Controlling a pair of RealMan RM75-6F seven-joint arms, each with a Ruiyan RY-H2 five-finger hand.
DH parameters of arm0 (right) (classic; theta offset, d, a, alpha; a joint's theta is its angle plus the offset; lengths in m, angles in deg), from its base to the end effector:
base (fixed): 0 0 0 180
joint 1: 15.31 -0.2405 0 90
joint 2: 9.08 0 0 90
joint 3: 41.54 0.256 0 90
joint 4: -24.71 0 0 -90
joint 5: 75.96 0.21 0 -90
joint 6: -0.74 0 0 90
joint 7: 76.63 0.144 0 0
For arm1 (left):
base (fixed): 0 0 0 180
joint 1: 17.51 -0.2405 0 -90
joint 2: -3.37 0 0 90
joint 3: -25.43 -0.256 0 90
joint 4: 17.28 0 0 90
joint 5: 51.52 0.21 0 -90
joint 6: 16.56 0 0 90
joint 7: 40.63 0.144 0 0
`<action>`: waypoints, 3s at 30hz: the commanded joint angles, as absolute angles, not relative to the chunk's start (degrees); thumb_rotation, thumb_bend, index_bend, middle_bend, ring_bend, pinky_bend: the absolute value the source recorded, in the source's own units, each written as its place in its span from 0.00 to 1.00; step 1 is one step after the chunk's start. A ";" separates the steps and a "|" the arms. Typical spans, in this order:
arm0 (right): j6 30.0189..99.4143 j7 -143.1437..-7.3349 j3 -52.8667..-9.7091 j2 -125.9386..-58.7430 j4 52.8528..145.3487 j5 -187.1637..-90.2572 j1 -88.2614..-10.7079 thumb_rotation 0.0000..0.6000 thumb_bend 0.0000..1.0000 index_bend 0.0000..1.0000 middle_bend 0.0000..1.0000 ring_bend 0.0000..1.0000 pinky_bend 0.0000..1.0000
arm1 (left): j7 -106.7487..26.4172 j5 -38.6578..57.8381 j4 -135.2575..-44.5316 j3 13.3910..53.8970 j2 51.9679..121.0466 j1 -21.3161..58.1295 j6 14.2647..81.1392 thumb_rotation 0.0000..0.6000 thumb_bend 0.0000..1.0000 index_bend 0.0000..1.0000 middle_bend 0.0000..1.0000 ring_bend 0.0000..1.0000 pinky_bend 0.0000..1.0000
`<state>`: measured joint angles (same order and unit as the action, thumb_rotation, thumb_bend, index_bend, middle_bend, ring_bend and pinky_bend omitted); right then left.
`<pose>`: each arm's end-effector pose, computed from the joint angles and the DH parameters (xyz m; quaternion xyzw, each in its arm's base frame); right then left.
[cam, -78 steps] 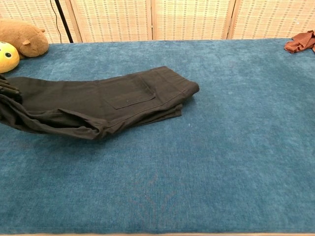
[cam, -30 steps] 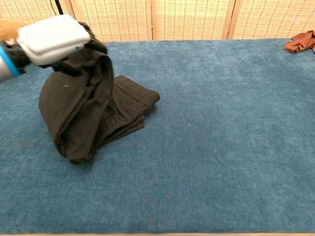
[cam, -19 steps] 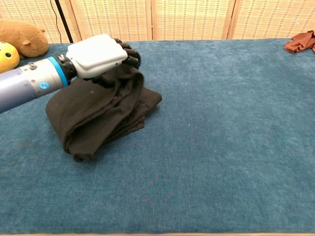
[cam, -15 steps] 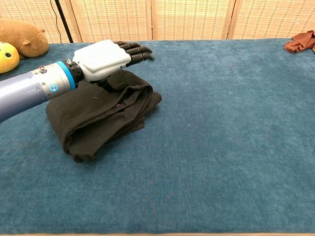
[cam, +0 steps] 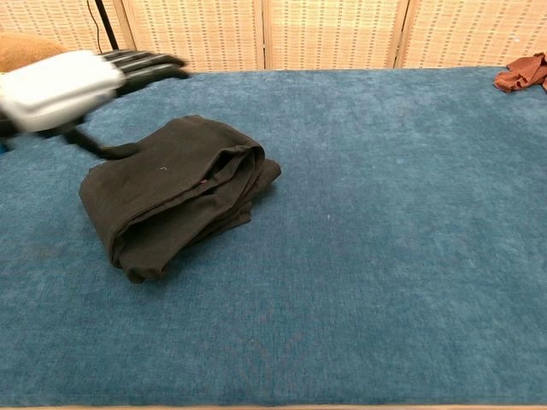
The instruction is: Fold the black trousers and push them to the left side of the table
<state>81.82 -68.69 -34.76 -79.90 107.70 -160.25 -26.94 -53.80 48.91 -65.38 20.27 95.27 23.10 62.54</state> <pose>-0.3100 -0.2349 0.1397 0.5825 -0.3915 0.4458 0.5556 -0.2160 0.3447 0.0221 -0.8067 -0.1473 -0.4512 0.3521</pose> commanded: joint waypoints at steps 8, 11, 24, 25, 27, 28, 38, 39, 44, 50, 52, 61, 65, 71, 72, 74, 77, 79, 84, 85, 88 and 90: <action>81.36 -69.23 -35.00 -80.26 107.76 -160.43 -27.18 1.00 0.00 0.00 0.00 0.00 0.00 | -61.60 51.11 -58.58 13.07 94.48 13.22 66.69 1.00 0.32 0.01 0.00 0.00 0.08; 81.32 -69.22 -34.97 -80.27 107.72 -160.32 -27.16 1.00 0.00 0.00 0.00 0.00 0.00 | -63.10 51.49 -55.26 12.56 96.75 12.99 65.24 1.00 0.32 0.01 0.00 0.00 0.08; 80.94 -68.72 -34.82 -80.24 107.22 -159.91 -27.25 1.00 0.00 0.00 0.00 0.00 0.00 | -64.91 52.42 -48.60 12.14 102.03 13.74 62.09 1.00 0.32 0.03 0.00 0.00 0.08; 80.85 -68.67 -34.81 -80.26 107.16 -159.87 -27.29 1.00 0.00 0.00 0.00 0.00 0.00 | -64.64 52.40 -48.13 12.34 102.49 13.98 61.98 1.00 0.32 0.03 0.00 0.00 0.08; 80.80 -68.63 -34.80 -80.26 107.09 -159.83 -27.30 1.00 0.00 0.00 0.00 0.00 0.00 | -64.01 52.26 -47.43 12.79 103.22 14.29 61.94 1.00 0.32 0.03 0.00 0.00 0.08; 80.85 -68.60 -34.80 -80.24 107.09 -159.83 -27.27 1.00 0.00 0.00 0.00 0.00 0.00 | -63.48 52.06 -46.90 13.16 103.83 14.47 61.86 1.00 0.31 0.03 0.00 0.00 0.08; 81.19 -68.49 -34.83 -80.08 107.37 -160.06 -27.15 1.00 0.00 0.00 0.00 0.00 0.00 | -62.31 51.18 -42.73 14.36 107.82 15.43 60.11 1.00 0.30 0.03 0.00 0.00 0.08; 81.18 -68.47 -34.83 -80.07 107.39 -160.07 -27.15 1.00 0.00 0.00 0.00 0.00 0.00 | -62.35 51.16 -42.36 14.34 108.07 15.48 59.90 1.00 0.30 0.03 0.00 0.00 0.08; 81.12 -68.18 -34.82 -79.96 107.43 -160.04 -27.14 1.00 0.00 0.00 0.00 0.00 0.00 | -62.60 50.86 -40.06 14.47 109.41 15.60 59.39 1.00 0.30 0.03 0.00 0.00 0.08; 80.94 -67.80 -35.00 -79.87 107.59 -160.28 -27.20 1.00 0.00 0.00 0.00 0.00 0.00 | -62.62 50.24 -37.35 15.10 111.68 15.87 59.21 1.00 0.30 0.03 0.00 0.00 0.08; 81.05 -67.84 -35.00 -79.84 107.62 -160.34 -27.17 1.00 0.00 0.00 0.00 0.00 0.00 | -62.69 50.14 -36.49 15.16 112.41 15.97 59.11 1.00 0.30 0.03 0.00 0.00 0.08; 81.13 -67.55 -35.10 -79.71 107.75 -160.55 -27.14 1.00 0.00 0.00 0.00 0.00 0.00 | -62.81 49.85 -33.06 15.44 115.04 16.41 60.06 1.00 0.31 0.08 0.00 0.02 0.08; 81.17 -67.43 -35.10 -79.66 107.80 -160.60 -27.13 1.00 0.00 0.00 0.00 0.00 0.00 | -62.50 49.75 -31.87 15.60 115.80 16.47 61.05 1.00 0.31 0.09 0.04 0.08 0.08; 81.27 -67.31 -35.16 -79.59 107.85 -160.77 -27.11 1.00 0.00 0.00 0.00 0.00 0.00 | -61.97 49.45 -30.17 15.78 116.89 16.55 61.46 1.00 0.31 0.24 0.19 0.23 0.08; 81.30 -67.29 -35.17 -79.58 107.86 -160.79 -27.10 1.00 0.00 0.00 0.00 0.00 0.00 | -61.95 49.44 -29.97 15.78 117.01 16.57 61.53 1.00 0.31 0.27 0.21 0.25 0.09; 81.31 -67.22 -35.20 -79.57 107.90 -160.85 -27.10 1.00 0.00 0.00 0.00 0.00 0.00 | -61.79 49.46 -29.36 15.72 117.37 16.62 61.81 1.00 0.31 0.32 0.25 0.29 0.10; 81.27 -67.23 -35.24 -79.59 107.90 -160.91 -27.12 1.00 0.00 0.00 0.00 0.00 0.00 | -61.84 49.41 -28.81 15.70 117.80 16.75 61.88 1.00 0.32 0.40 0.32 0.33 0.15; 81.25 -67.22 -35.28 -79.62 107.93 -160.96 -27.14 1.00 0.00 0.00 0.00 0.00 0.00 | -61.88 49.21 -28.49 15.88 118.17 16.94 61.89 1.00 0.37 0.44 0.35 0.35 0.18; 80.90 -67.14 -35.45 -79.64 107.99 -161.00 -27.23 1.00 0.00 0.00 0.00 0.00 0.00 | -61.65 48.66 -27.66 16.40 119.31 18.21 61.06 1.00 0.56 0.55 0.43 0.39 0.24; 80.86 -67.10 -35.47 -79.62 108.00 -161.00 -27.24 1.00 0.00 0.00 0.00 0.00 0.00 | -61.61 48.60 -27.57 16.44 119.41 18.47 60.73 1.00 0.59 0.57 0.45 0.41 0.25; 80.77 -66.93 -35.53 -79.55 108.04 -161.02 -27.24 1.00 0.00 0.00 0.00 0.00 0.00 | -61.75 48.63 -27.40 16.36 119.47 19.09 60.44 1.00 0.64 0.63 0.51 0.45 0.30; 80.75 -66.81 -35.55 -79.50 108.09 -161.05 -27.24 1.00 0.00 0.00 0.00 0.00 0.00 | -61.55 48.76 -27.12 16.26 119.30 19.62 60.90 1.00 0.69 0.66 0.54 0.48 0.34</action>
